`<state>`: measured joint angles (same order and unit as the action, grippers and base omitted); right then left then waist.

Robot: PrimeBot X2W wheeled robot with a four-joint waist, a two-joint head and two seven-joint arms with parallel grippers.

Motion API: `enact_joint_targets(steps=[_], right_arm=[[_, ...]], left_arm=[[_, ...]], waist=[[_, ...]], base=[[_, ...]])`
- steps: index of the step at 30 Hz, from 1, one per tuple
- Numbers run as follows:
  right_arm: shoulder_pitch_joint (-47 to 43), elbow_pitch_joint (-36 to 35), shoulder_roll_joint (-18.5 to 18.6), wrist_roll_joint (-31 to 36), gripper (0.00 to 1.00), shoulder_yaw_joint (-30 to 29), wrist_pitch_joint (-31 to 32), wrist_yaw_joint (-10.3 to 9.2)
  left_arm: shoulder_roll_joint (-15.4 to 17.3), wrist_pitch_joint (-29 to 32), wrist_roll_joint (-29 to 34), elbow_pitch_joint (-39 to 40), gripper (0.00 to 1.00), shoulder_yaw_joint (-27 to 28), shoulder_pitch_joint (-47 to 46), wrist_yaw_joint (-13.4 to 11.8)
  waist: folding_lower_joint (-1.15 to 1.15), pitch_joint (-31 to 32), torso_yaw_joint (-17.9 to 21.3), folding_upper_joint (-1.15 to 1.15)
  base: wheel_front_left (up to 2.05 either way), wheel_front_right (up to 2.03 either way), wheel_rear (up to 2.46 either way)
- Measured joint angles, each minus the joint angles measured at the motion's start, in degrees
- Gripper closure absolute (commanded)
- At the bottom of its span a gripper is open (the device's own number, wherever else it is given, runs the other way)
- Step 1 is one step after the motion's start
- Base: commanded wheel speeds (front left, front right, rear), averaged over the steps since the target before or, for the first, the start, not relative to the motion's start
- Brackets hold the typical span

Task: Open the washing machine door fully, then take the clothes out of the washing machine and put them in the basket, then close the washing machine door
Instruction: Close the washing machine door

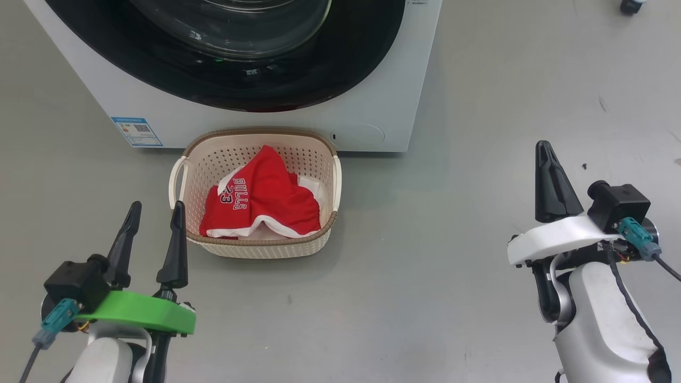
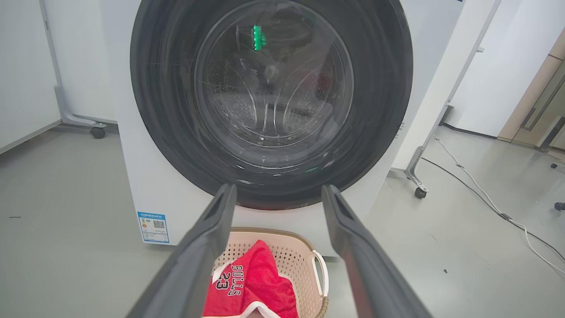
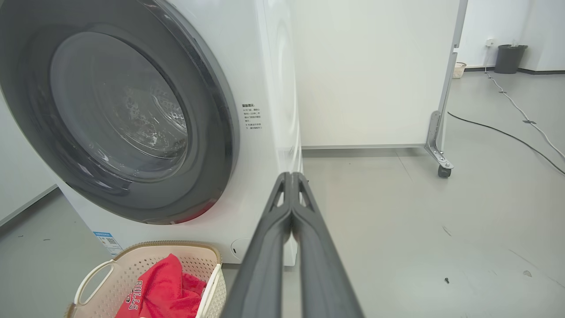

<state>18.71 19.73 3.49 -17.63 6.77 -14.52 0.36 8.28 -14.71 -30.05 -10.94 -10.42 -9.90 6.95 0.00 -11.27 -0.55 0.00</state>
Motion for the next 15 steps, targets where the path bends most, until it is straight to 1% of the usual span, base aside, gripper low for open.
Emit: enact_joint_targets(steps=[12, 13, 14, 15], right_arm=[[-4.80, -3.34, -0.25, 0.25, 1.00, 0.03, 0.00, -0.04], [-4.80, -3.34, -0.25, 0.25, 0.65, 0.03, 0.00, -0.04], [-4.91, -3.65, -0.25, 0.67, 0.20, 0.10, 0.00, -0.10], [-5.02, -3.93, -0.25, 0.99, 0.10, 0.19, 0.00, -0.10]], left_arm=[[-0.48, 0.00, 0.42, 0.48, 0.00, 0.22, 0.92, 0.00], [-0.48, 0.00, 0.42, 0.48, 0.00, 0.22, 0.92, 0.00], [-0.52, 0.00, 0.43, 0.55, 0.00, 0.31, 0.94, 0.00], [-0.56, 0.00, 0.52, 0.60, 0.00, 0.41, 0.98, 0.00]], waist=[[0.00, 0.68, 0.18, 0.00], [0.00, 0.68, 0.18, 0.00], [0.00, 0.72, 0.16, 0.00], [0.00, 0.75, 0.15, 0.00]], base=[[0.00, 0.00, 0.00], [0.00, 0.00, 0.00], [0.00, 0.00, 0.00], [0.00, 0.00, 0.00]])
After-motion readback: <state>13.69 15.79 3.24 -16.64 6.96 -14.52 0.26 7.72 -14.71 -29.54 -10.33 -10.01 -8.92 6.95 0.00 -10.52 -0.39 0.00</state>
